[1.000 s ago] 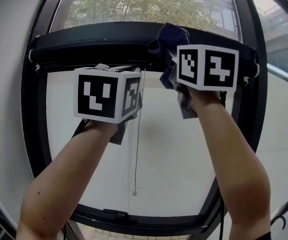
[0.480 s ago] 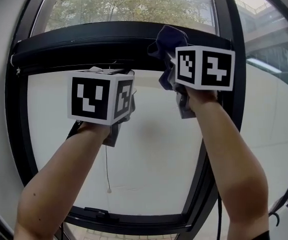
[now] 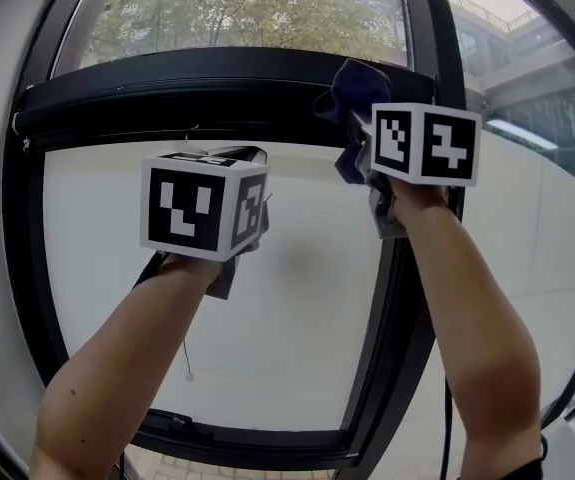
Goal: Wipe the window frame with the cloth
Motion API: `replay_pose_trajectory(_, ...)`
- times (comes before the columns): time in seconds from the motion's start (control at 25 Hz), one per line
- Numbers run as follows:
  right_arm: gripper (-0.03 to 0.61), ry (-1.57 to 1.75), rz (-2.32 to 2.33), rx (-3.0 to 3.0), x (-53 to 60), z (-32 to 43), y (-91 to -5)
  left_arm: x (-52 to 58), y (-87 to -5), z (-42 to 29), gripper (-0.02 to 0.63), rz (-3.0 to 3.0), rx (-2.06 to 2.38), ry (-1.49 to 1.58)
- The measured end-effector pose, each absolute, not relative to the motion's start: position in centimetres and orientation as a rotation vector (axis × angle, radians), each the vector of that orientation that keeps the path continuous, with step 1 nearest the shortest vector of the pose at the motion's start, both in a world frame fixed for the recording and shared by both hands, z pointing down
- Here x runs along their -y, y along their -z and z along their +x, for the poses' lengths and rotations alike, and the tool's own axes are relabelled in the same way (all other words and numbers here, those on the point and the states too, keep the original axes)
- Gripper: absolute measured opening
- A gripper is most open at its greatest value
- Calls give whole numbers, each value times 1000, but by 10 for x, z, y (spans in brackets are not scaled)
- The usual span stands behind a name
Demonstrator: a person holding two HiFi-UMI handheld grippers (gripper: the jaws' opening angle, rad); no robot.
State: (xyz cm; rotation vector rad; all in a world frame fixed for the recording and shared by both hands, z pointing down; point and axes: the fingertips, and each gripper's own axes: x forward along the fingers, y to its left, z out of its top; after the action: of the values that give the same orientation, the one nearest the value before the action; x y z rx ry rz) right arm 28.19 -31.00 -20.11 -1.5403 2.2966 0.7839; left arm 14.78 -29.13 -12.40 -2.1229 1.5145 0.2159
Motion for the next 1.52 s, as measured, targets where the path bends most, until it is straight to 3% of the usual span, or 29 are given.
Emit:
replay_pose_trajectory(0.24,124,-761,-1585,-2251,306,351,200,284,120,203,-6,-2155,-1486,-243)
replay_pose_trajectory(0.64,126,-709,-1635,-2212,327,366,203,313,118,235,-6,-2283,-1354,-211)
replay_pose_trajectory(0.92,126,-748,-1623,-2139,285,404,200,303,118,263,-6,-2273,-1325,-252)
replay_pose_trajectory(1.52,126,-691,-1695,-2190,331,405,181,321,92,267,-6,-2353,-1284,-244)
